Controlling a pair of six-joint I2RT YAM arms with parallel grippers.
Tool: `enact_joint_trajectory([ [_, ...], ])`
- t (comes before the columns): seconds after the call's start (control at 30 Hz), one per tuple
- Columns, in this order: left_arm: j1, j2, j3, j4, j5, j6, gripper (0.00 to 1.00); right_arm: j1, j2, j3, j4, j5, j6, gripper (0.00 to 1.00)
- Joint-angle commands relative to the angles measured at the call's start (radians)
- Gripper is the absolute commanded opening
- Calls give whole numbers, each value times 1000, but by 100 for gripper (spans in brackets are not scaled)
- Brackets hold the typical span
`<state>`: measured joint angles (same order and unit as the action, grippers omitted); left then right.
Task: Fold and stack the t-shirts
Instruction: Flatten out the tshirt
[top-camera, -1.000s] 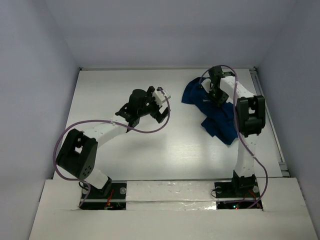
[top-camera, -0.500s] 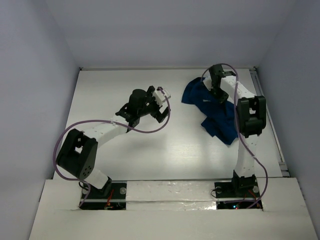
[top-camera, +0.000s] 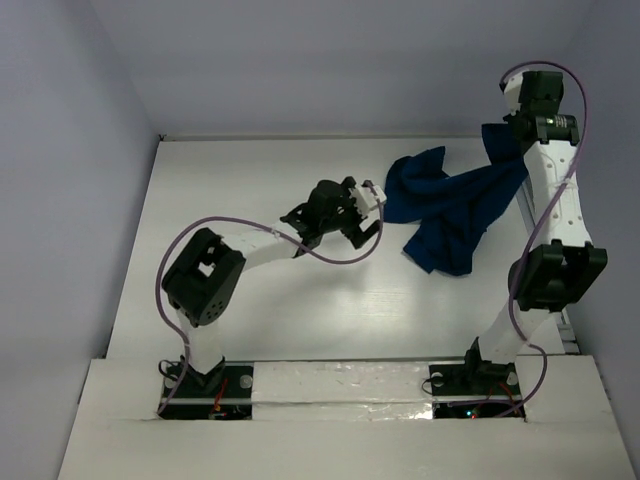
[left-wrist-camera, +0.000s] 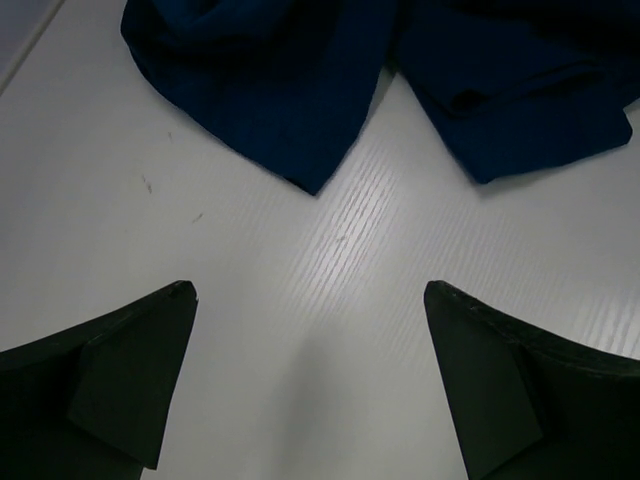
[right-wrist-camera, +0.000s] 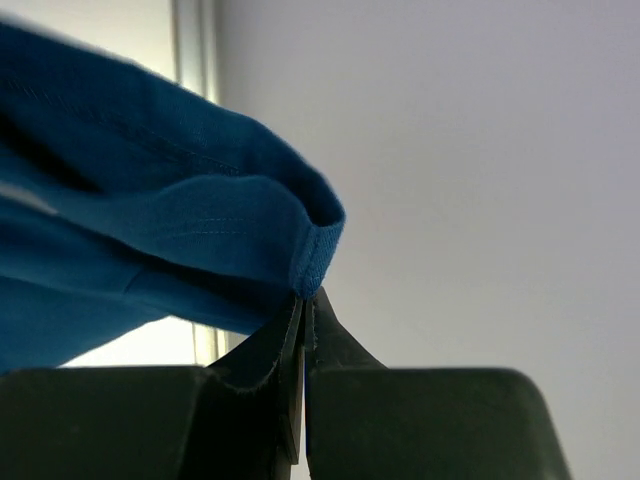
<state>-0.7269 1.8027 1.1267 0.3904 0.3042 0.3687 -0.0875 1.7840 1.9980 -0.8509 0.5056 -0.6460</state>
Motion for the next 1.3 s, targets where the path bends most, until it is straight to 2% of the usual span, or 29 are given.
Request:
enact_joint_trajectory([
  [0.0,-48,47,106,83,-57,-4,99,-11,-11,-13,15,8,-20,0],
  [0.1,-92,130,223,102,-131,3,99,-20,-32,-33,6,-18,-12,0],
  [0.3,-152,288,386,133,-226,21,99,-20,-41,50,-68,-75,5,0],
  [0.37,-177,370,484,98,-235,45,99,-20,-35,47,-70,-72,-1,0],
  [0.5,-203,500,669,-22,-344,113,99,-20,-41,21,-65,-91,5,0],
  [0.8,-193,690,875,-191,-507,196,99,-20,-98,-64,-27,-118,-7,0],
  [1.07,-184,727,892,-156,-588,253,99,-20,-130,-103,-22,-139,-6,0],
  [1.17,-175,719,891,-165,-571,251,99,-20,-143,-119,-11,-139,-10,0],
  [1.27,-175,701,889,-209,-484,231,99,-20,-147,-130,-4,-137,-18,0],
])
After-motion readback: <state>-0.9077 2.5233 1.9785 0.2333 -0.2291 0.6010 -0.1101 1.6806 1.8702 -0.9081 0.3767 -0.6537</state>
